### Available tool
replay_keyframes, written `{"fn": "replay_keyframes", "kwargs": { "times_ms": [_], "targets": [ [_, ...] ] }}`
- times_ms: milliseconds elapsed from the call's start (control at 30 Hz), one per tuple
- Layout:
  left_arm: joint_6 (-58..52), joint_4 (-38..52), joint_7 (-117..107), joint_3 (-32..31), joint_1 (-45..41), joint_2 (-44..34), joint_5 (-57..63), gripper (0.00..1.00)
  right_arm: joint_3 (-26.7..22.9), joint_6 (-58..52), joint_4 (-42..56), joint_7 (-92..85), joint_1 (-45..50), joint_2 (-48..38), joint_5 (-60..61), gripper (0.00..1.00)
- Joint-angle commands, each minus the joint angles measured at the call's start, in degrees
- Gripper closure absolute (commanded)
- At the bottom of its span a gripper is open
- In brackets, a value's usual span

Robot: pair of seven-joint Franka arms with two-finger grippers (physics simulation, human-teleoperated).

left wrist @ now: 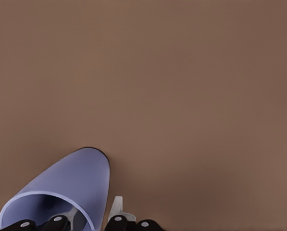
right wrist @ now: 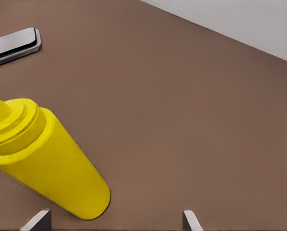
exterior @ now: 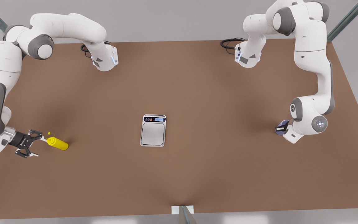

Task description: Move cup to the weight, pick up sauce bottle, pour sauce

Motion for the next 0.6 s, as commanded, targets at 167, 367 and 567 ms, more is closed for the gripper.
{"fn": "replay_keyframes", "kwargs": {
  "times_ms": [167, 367, 567],
  "targets": [
    [-0.1, 0.0, -0.4, 0.1, -0.1, -0.1, 0.0, 0.68, -0.1, -2.6, 0.0, -7.1, -1.2, 0.6, -0.3, 0.00],
    [0.0, 0.1, -0.4, 0.1, 0.0, 0.1, 0.0, 0.74, 0.1, -5.3, 0.0, -9.0, -1.2, 3.5, 0.0, 0.00],
    [0.0, 0.1, -0.5, 0.1, 0.0, 0.4, 0.0, 0.77, 1.2, -5.3, 0.5, -8.7, -0.6, 5.1, 0.6, 0.00]
  ]
}}
